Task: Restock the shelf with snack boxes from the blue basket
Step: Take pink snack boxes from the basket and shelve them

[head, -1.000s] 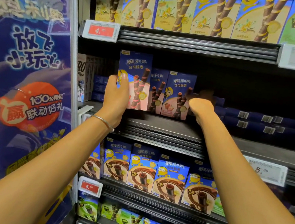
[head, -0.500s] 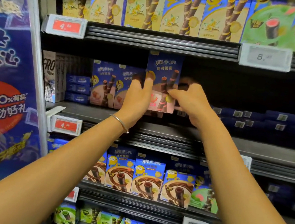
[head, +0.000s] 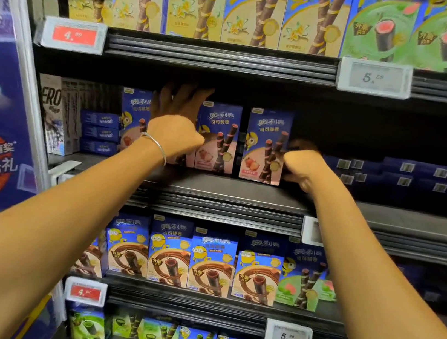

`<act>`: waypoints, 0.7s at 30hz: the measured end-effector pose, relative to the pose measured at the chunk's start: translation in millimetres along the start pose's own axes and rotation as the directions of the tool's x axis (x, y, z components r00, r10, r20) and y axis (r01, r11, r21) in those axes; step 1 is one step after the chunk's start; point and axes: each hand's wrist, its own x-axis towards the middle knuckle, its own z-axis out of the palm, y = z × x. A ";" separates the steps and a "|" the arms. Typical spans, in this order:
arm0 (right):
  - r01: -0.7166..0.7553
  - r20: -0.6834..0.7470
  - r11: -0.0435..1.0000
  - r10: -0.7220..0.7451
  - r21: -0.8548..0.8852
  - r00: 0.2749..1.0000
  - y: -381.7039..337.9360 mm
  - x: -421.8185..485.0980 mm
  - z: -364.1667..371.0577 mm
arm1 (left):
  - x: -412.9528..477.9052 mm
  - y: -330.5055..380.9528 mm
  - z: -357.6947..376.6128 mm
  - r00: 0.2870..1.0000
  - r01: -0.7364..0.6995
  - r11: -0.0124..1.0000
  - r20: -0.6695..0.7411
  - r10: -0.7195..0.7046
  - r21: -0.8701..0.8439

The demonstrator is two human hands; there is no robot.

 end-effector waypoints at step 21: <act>0.016 0.026 0.997 -0.015 -0.074 1.000 -4.0 10.3 19.6 | 2.3 -0.2 15.2 0.999 -0.009 0.996 0.047 0.004 0.091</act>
